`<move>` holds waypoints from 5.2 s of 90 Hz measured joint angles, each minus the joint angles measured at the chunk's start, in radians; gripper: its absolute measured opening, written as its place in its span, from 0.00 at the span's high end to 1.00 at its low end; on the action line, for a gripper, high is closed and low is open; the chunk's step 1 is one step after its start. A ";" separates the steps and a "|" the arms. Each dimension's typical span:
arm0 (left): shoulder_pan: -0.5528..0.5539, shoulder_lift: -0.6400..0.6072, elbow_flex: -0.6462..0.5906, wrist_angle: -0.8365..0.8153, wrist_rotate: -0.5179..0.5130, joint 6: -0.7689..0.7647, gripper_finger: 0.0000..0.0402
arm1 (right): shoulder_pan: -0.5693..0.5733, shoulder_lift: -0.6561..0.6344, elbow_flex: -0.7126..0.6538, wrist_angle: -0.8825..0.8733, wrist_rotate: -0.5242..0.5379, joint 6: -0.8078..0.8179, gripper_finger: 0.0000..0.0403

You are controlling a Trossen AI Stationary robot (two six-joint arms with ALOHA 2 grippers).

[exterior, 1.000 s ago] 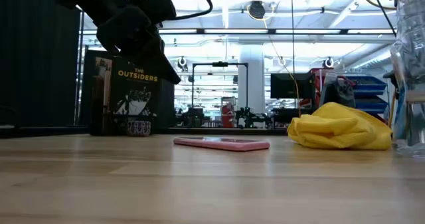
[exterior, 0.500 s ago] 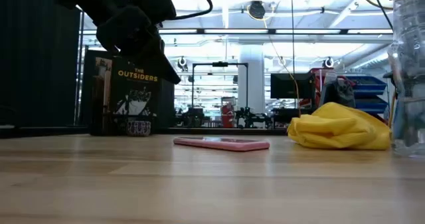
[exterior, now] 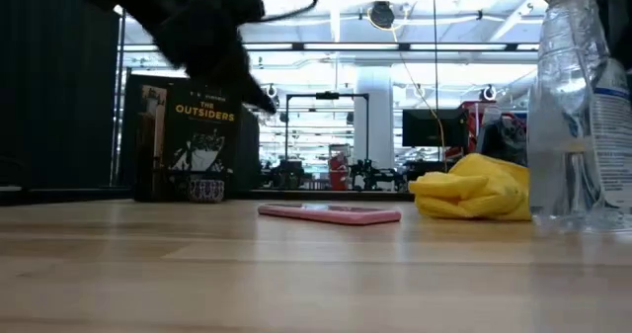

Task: Apply microfiber cloth
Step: Spray the back of the pink cellphone using the spray bottle

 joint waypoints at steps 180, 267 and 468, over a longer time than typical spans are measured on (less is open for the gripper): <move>0.000 0.712 0.722 0.150 0.237 0.381 1.00 | -0.004 -0.005 0.103 0.054 0.026 -0.072 0.40; -0.010 0.553 0.721 -0.107 0.166 0.354 1.00 | -0.002 -0.005 0.224 0.214 0.009 -0.073 0.40; 0.064 0.062 0.058 -0.317 0.282 0.041 0.63 | -1.223 0.184 0.373 0.668 -0.838 -0.926 0.40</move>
